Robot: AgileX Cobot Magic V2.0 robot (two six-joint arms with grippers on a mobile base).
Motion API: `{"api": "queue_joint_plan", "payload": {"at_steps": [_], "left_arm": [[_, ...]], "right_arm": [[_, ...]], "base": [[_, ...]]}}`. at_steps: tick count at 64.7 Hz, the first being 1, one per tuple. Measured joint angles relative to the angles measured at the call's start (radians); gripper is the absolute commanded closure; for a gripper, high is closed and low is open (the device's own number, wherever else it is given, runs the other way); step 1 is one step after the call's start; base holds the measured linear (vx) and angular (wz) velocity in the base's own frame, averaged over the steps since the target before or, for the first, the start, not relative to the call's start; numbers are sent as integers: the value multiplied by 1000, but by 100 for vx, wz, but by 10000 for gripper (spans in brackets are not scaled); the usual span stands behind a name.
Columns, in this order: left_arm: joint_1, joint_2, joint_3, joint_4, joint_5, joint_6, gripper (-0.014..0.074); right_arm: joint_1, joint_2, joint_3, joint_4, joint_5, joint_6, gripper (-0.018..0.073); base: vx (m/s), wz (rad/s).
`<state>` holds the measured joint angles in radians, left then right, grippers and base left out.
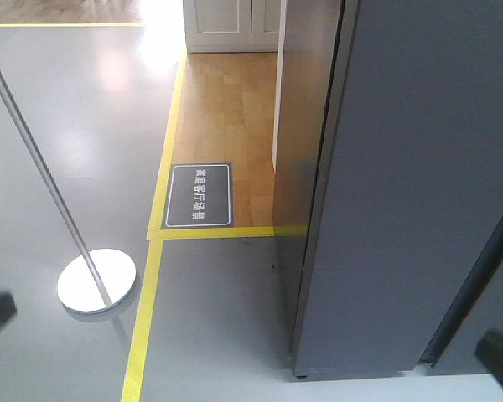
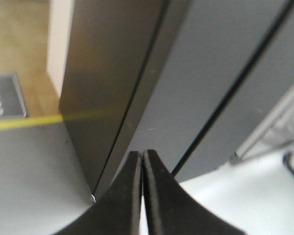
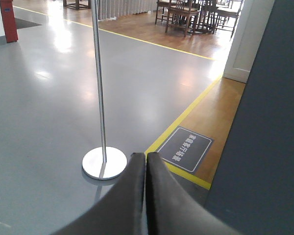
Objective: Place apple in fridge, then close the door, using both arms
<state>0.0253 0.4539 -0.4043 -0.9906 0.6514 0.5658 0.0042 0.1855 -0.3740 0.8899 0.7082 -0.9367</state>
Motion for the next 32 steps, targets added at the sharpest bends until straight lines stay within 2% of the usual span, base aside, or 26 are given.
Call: {"api": "queue_joint_plan", "payload": {"at_steps": [11, 32], "left_arm": [[0, -99, 150, -67, -91, -49, 603], [0, -119, 160, -175, -148, -58, 603]], "right_arm": [[0, -59, 43, -2, -1, 0, 562], [0, -61, 43, -1, 15, 0, 562]], "base": [[0, 0], [0, 0]]}}
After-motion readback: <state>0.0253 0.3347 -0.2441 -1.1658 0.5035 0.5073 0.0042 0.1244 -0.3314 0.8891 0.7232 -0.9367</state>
